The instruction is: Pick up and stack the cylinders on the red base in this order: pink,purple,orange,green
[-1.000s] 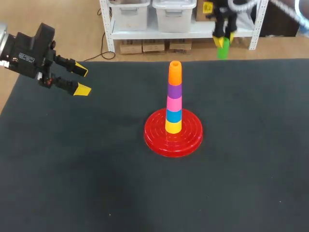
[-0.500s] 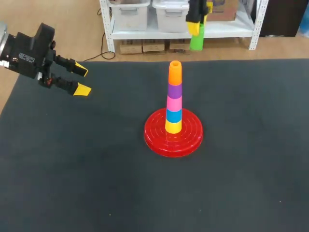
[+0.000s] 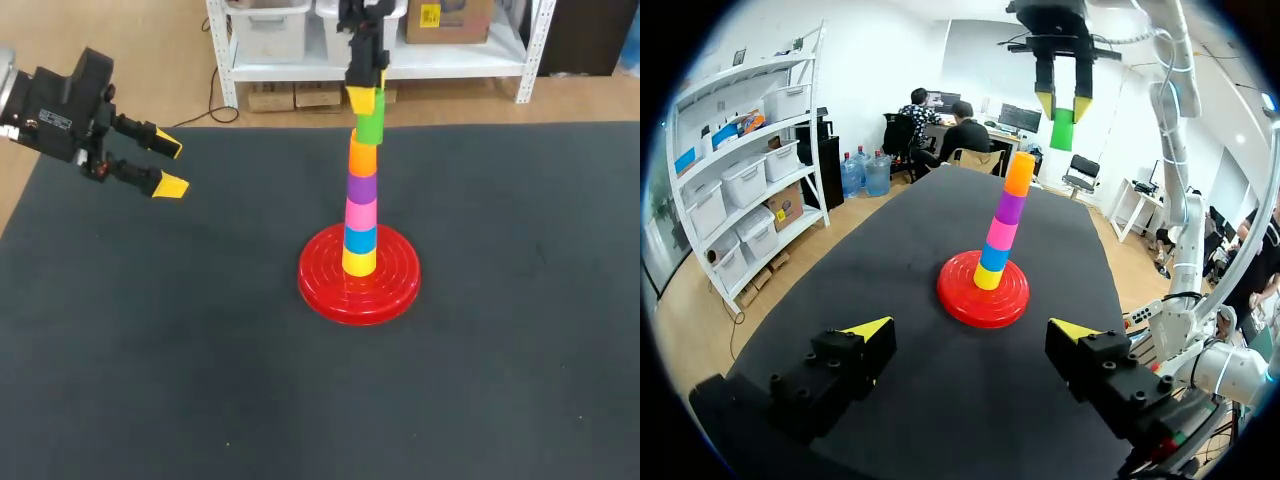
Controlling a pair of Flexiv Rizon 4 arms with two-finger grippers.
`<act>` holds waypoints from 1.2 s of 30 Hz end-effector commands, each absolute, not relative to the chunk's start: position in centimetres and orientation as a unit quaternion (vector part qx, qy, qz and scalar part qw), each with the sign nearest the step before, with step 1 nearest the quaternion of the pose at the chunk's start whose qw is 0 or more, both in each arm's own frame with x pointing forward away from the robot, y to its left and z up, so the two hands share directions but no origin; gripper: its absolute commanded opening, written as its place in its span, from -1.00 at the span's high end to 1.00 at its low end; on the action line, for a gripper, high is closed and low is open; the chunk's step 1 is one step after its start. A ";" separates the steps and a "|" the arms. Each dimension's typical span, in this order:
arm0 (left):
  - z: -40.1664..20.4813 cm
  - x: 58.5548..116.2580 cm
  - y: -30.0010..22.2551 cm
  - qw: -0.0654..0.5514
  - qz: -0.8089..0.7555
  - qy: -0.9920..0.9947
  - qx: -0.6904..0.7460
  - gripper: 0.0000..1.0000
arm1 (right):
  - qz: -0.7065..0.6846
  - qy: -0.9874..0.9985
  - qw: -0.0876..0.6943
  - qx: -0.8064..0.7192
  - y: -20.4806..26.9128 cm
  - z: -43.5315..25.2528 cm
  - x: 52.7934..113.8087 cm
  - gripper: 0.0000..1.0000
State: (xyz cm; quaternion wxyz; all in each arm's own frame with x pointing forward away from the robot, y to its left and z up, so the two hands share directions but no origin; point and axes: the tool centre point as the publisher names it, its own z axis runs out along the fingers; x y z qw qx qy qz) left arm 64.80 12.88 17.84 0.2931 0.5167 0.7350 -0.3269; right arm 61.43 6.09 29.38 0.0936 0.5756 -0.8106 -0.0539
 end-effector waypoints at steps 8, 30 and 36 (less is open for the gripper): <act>17.7 64.7 12.9 0.295 -0.327 0.734 0.517 -1.00 | -0.009 -0.827 0.003 0.562 5.9 28.4 62.3 1.00; 17.7 64.7 12.9 0.295 -0.327 0.734 0.517 -1.00 | 0.012 -0.834 0.023 0.551 6.1 27.5 64.2 1.00; 17.7 64.7 12.9 0.295 -0.327 0.734 0.517 -1.00 | 0.009 -0.836 0.032 0.548 6.0 27.3 64.3 1.00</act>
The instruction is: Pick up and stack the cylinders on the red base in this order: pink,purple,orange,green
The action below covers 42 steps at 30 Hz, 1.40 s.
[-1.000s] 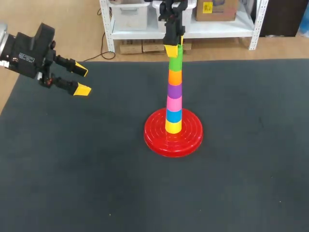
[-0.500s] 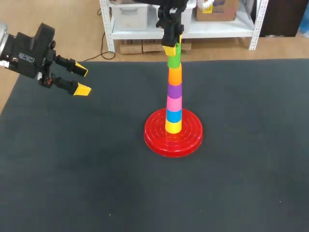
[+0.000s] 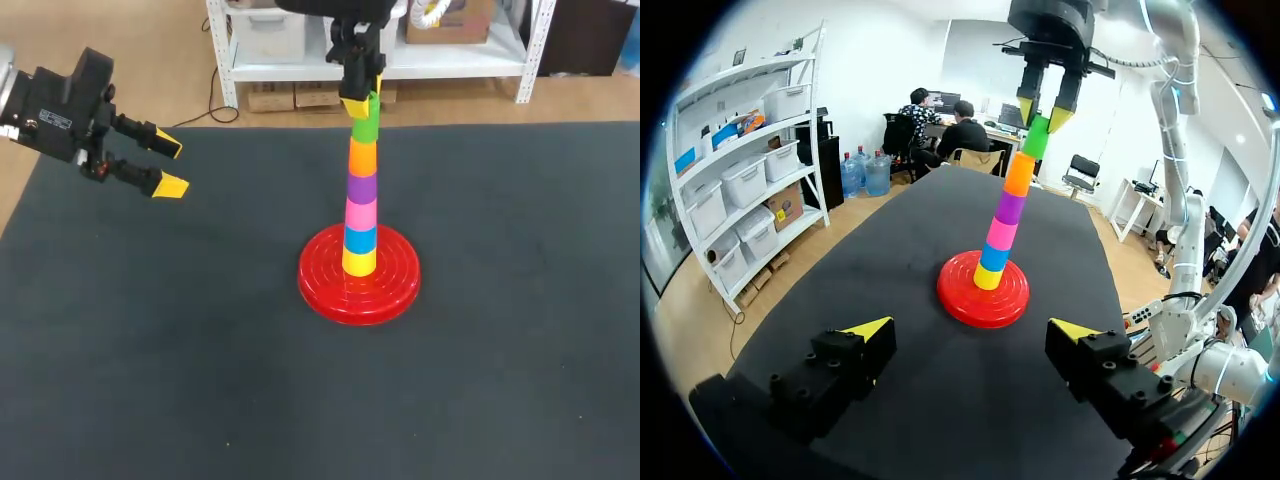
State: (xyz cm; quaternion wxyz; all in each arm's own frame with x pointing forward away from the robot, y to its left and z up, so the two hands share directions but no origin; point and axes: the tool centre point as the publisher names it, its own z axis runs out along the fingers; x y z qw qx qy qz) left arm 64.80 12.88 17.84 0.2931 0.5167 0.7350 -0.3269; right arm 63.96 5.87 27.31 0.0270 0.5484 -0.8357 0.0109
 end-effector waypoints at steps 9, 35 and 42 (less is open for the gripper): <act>17.7 64.7 12.9 0.295 -0.327 0.734 0.517 -1.00 | -0.002 -0.837 0.043 0.546 6.3 26.7 64.4 1.00; 17.7 64.7 12.9 0.295 -0.327 0.734 0.517 -1.00 | -0.056 -0.844 0.075 0.529 6.0 26.2 65.5 1.00; 17.7 64.7 12.9 0.295 -0.327 0.734 0.517 -1.00 | -0.053 -0.842 0.096 0.528 6.0 24.3 65.3 1.00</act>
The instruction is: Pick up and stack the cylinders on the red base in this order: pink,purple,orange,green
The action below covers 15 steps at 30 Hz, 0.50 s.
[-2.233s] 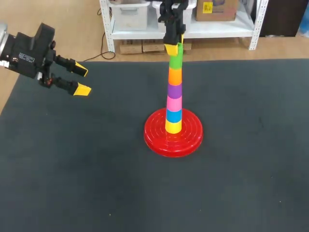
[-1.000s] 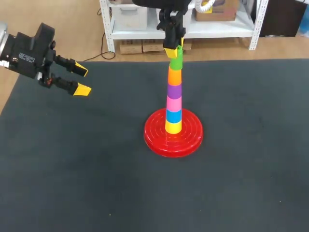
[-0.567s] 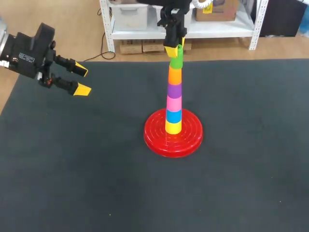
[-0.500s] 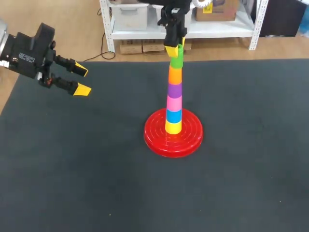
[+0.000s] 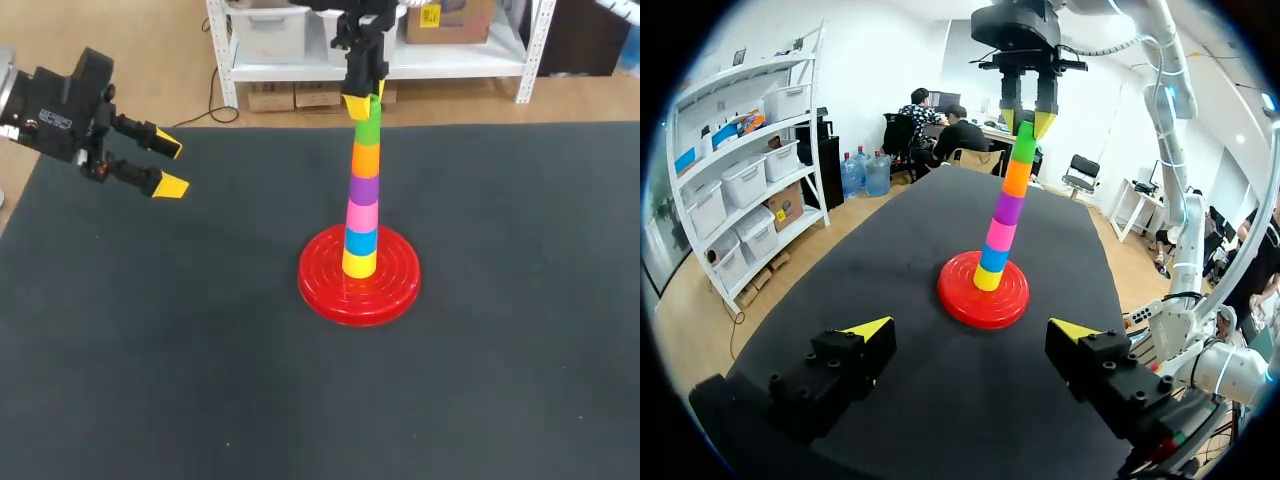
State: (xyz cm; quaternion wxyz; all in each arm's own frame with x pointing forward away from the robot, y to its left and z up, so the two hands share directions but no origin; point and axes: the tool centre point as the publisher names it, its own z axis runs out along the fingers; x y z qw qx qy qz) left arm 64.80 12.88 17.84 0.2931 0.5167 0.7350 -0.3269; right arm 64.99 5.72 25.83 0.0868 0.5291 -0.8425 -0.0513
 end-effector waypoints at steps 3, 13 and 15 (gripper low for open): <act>17.7 64.7 12.9 0.295 -0.327 0.734 0.517 -1.00 | -0.054 -0.842 0.096 0.528 5.9 24.2 65.3 1.00; 17.7 64.7 12.9 0.295 -0.327 0.734 0.517 -1.00 | -0.111 -0.823 0.035 0.556 6.4 28.1 64.3 -1.00; 17.7 64.7 12.9 0.295 -0.327 0.734 0.517 -1.00 | -0.111 -0.823 0.035 0.556 6.4 28.1 64.3 -1.00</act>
